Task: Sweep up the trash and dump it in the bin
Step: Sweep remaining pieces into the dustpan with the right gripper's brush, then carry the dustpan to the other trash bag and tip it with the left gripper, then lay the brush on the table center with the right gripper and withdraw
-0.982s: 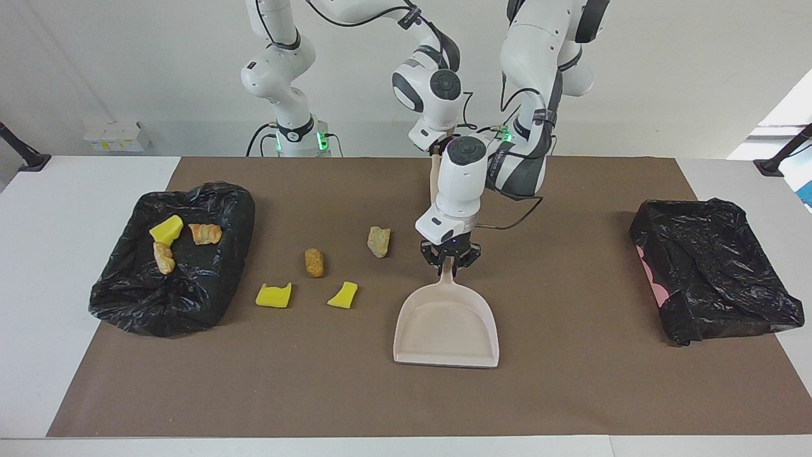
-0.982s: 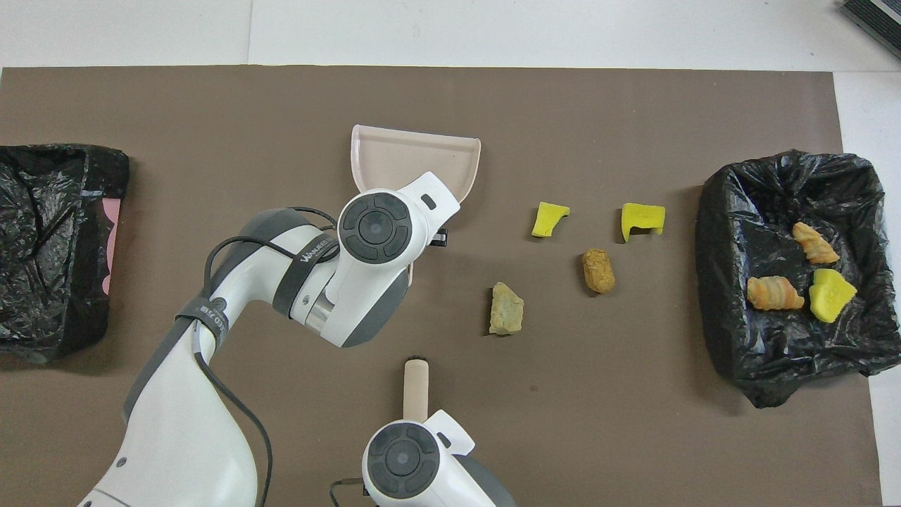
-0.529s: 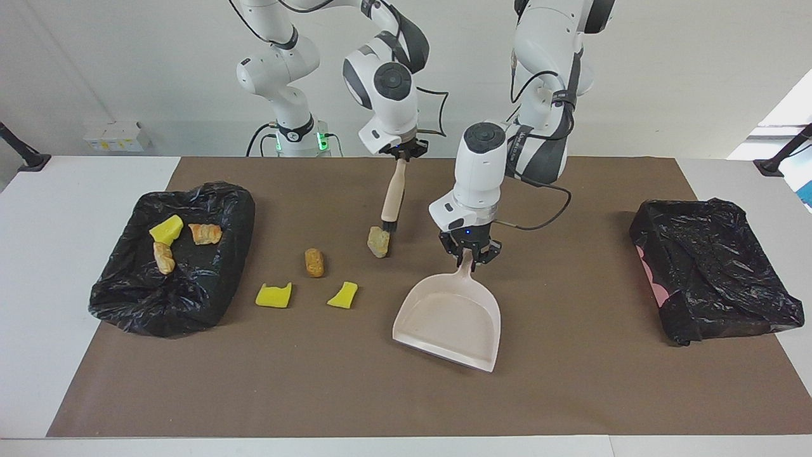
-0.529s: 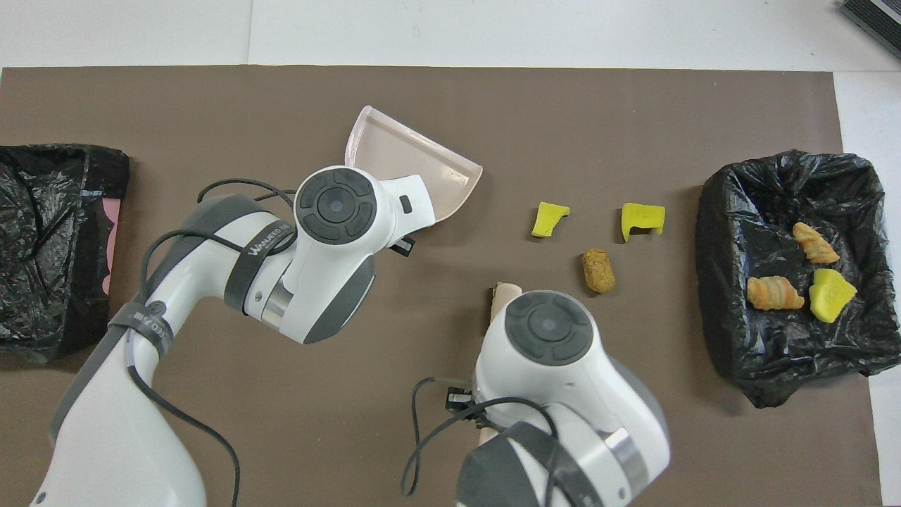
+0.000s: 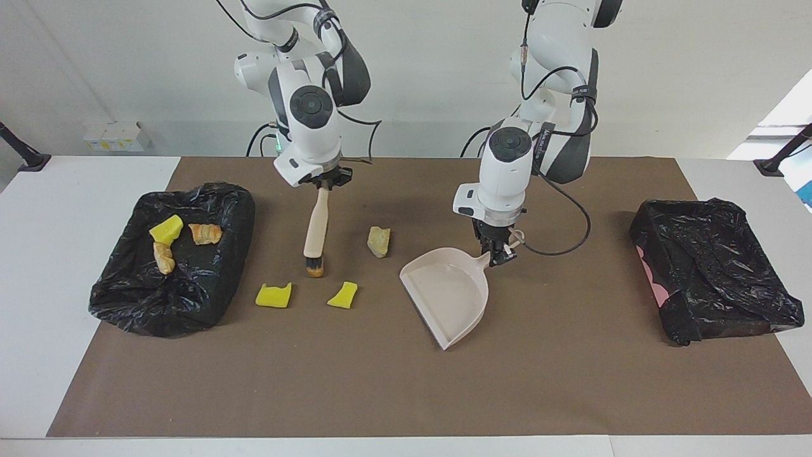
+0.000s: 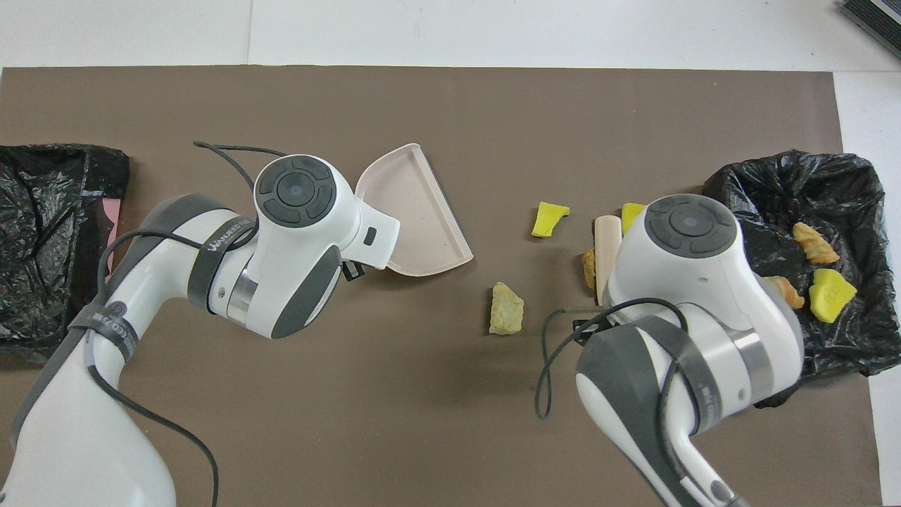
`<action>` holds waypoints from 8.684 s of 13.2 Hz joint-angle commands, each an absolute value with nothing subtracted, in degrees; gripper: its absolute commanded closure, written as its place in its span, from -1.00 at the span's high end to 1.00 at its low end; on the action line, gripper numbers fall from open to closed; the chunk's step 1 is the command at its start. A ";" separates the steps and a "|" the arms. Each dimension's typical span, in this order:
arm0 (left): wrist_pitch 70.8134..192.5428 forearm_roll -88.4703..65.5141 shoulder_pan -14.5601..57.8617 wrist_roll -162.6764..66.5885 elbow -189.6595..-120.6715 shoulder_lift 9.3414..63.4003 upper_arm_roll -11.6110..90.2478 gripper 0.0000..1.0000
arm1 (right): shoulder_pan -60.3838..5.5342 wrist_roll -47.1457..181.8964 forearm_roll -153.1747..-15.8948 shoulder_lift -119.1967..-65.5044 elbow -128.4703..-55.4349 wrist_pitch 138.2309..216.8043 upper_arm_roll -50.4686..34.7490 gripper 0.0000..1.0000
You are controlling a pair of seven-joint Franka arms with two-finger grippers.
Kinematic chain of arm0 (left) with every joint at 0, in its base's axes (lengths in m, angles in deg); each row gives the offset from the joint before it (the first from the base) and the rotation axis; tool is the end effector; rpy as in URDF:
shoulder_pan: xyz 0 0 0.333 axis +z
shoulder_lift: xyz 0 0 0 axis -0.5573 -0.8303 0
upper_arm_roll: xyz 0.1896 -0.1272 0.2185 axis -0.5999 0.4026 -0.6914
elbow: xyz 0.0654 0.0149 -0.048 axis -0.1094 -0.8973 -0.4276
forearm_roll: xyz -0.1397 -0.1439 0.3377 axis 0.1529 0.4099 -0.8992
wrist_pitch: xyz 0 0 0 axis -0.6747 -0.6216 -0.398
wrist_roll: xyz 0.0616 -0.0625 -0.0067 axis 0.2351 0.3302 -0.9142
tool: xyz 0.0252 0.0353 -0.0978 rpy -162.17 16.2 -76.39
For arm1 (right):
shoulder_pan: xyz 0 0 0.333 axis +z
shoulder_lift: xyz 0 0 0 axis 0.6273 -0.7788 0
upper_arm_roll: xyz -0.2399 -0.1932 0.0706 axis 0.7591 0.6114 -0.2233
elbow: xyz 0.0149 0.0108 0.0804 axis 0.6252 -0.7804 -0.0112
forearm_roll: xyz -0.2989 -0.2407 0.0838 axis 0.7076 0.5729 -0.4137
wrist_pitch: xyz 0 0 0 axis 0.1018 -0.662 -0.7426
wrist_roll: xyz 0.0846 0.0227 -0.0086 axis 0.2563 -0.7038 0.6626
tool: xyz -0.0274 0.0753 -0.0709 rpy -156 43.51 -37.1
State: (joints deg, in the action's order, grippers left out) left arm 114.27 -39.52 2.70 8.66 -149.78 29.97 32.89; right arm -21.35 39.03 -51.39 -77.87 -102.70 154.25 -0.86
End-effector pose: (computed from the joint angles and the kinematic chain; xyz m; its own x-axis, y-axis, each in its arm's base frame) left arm 0.5583 -0.2940 0.3867 0.3328 -0.9426 -0.0290 -0.9421 -0.3310 -0.0533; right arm 0.4906 0.1519 0.4289 0.9447 -0.0586 -0.3227 -0.0058 -0.9867 0.1622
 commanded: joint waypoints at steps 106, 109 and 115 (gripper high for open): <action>99.82 -23.32 62.78 78.84 -144.62 42.41 31.99 -1.00 | 6.42 14.72 -67.40 -93.27 -91.65 166.44 -2.95 1.00; 101.13 -32.64 63.93 81.39 -134.77 36.08 31.98 -1.00 | -1.73 18.05 -66.95 -89.68 -91.29 165.22 -2.86 1.00; 116.41 -53.38 60.85 80.34 -134.56 33.78 32.07 -1.00 | -13.08 29.19 -61.89 -85.62 -90.60 165.38 -2.50 1.00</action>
